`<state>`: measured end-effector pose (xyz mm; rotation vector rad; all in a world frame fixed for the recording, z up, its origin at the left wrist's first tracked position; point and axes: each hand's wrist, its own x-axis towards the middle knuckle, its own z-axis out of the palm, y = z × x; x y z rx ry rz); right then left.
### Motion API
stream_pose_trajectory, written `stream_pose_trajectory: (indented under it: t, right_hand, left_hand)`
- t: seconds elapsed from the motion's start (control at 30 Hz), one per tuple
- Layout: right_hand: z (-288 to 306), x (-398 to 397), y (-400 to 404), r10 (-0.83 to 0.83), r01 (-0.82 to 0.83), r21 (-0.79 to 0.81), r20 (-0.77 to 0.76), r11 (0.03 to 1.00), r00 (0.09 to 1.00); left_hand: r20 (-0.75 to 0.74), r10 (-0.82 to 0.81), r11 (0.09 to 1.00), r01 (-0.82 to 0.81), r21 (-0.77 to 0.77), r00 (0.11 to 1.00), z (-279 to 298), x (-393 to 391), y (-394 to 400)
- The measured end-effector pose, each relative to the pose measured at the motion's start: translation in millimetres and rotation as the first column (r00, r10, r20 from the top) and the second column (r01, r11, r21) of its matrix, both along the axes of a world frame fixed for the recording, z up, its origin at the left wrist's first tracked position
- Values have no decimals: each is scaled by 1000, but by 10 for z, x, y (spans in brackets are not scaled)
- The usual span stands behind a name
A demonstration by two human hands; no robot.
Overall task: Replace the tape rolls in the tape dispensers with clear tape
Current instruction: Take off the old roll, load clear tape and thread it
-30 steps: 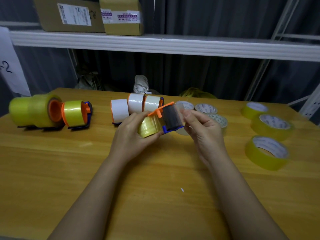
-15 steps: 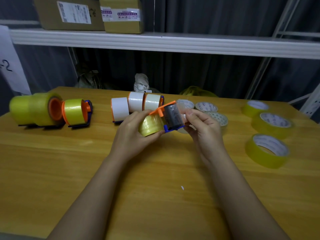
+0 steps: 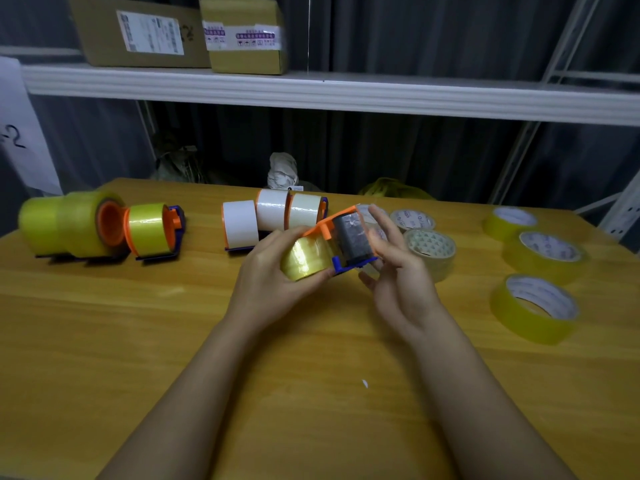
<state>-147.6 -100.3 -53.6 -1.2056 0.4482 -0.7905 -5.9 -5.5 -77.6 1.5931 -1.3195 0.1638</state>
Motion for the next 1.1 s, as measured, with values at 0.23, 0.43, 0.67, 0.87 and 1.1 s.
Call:
stream_pose_trajectory:
  t: [0.23,0.43,0.67,0.87,1.1]
  right_hand:
    - [-15,-57,-48,-327,319,-361,40,876,944]
    - [-47,-21,20,-331,325,-641,115,696,937]
    - [-51,10,19,-157,166,-526,63,834,986]
    - [-119,31,-26,-245,189,-537,-33,822,969]
    - [-155,87,33,-189,95,-692,-61,716,980]
  left_hand:
    - [-98,8,998,-14,-58,995,75,-6,28]
    - [-154,-2,1000,1,-5,988,28,-23,-3]
    - [-243,-6,1000,6,-1,970,36,-56,10]
    - [-377,25,999,-40,-32,926,55,-78,7]
    - [-444,47,999,-39,28,895,117,-93,-36]
